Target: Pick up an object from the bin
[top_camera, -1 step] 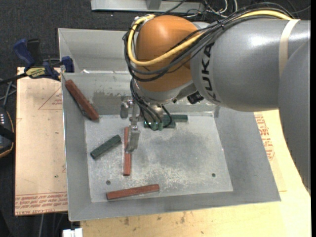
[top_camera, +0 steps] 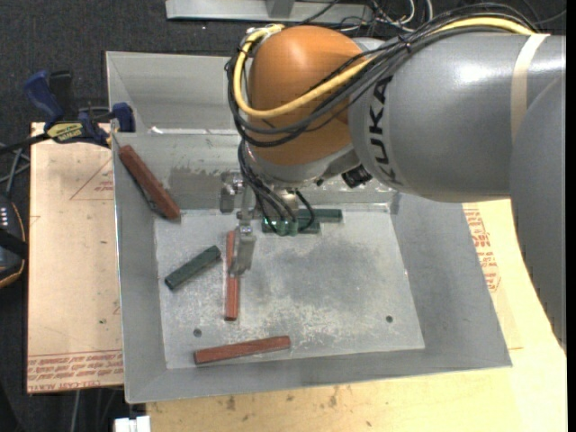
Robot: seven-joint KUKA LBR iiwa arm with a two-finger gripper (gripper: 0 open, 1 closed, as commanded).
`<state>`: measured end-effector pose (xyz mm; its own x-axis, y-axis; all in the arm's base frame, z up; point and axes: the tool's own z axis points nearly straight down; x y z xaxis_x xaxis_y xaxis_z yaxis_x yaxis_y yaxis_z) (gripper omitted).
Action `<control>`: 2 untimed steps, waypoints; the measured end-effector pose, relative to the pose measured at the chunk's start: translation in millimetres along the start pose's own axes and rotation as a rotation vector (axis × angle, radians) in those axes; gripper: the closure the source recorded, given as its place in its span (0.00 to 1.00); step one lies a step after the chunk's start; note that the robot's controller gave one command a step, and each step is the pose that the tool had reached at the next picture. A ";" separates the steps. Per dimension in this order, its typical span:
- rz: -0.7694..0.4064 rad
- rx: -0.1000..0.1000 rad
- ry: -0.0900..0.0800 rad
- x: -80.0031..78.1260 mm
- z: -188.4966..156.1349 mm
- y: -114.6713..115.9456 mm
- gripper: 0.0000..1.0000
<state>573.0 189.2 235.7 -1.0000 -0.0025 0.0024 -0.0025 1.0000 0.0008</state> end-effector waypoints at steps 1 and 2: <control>0.094 0.000 -0.003 6.3 -14.9 3.8 0.00; 0.015 -0.002 -0.011 0.1 29.7 7.1 0.00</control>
Offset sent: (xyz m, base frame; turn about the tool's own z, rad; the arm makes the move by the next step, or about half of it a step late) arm 0.0068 0.0072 -0.1194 -0.3394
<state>572.8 196.3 206.0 -0.9999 0.0126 -0.0083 0.0126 0.9999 0.0030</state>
